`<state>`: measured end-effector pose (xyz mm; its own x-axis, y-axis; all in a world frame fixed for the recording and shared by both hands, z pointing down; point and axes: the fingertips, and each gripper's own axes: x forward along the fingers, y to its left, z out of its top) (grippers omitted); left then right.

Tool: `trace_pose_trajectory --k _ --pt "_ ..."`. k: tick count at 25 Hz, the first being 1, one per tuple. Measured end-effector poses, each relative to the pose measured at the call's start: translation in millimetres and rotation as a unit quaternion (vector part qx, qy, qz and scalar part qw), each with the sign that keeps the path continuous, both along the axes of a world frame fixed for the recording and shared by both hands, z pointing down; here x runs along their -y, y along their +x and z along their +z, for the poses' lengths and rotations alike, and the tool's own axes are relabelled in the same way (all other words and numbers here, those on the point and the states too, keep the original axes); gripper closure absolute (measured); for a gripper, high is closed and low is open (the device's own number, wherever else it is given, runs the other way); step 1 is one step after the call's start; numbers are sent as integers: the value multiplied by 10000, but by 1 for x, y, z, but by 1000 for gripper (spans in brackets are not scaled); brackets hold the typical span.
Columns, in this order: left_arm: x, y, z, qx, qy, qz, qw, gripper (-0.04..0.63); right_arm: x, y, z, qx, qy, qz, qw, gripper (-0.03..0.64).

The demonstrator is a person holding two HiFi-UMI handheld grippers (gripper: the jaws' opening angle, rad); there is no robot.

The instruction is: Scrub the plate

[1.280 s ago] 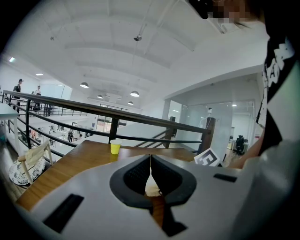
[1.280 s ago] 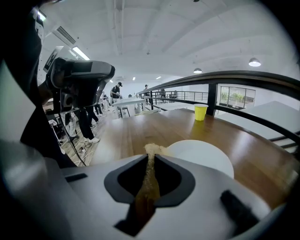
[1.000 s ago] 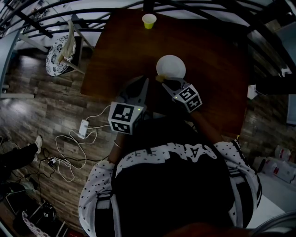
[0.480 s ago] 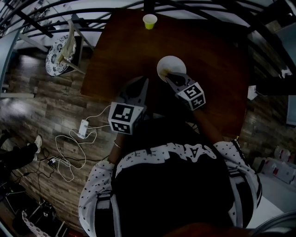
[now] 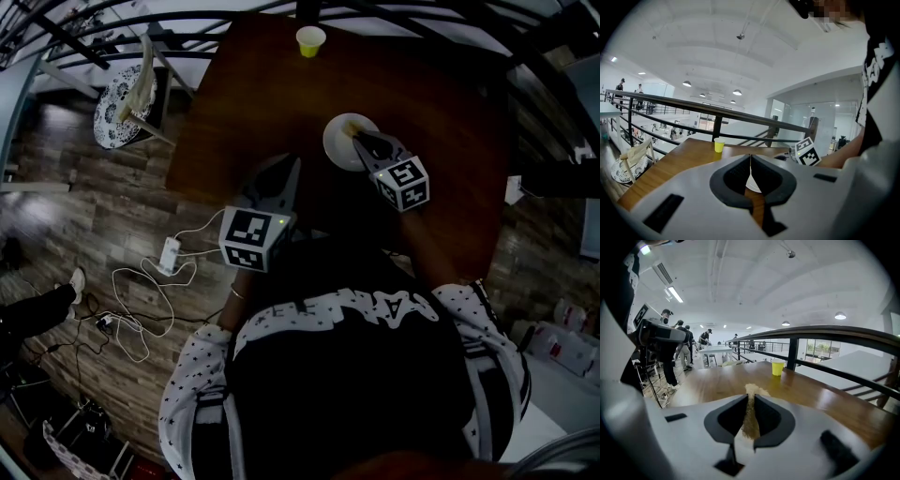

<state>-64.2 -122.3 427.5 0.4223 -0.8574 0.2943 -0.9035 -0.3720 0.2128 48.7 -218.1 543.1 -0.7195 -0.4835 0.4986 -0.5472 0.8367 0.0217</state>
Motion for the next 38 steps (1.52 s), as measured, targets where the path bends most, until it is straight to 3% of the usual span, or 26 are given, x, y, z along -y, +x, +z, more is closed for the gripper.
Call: trace_pose_trajectory --k 10,38 --pt "12 -6 2 -21 -57 -7 10000 580 25 8 4 -130 -46 175 9998 568" --pt "36 3 14 66 -247 -114 9996 580 59 19 37 -298 -245 67 9992 568"
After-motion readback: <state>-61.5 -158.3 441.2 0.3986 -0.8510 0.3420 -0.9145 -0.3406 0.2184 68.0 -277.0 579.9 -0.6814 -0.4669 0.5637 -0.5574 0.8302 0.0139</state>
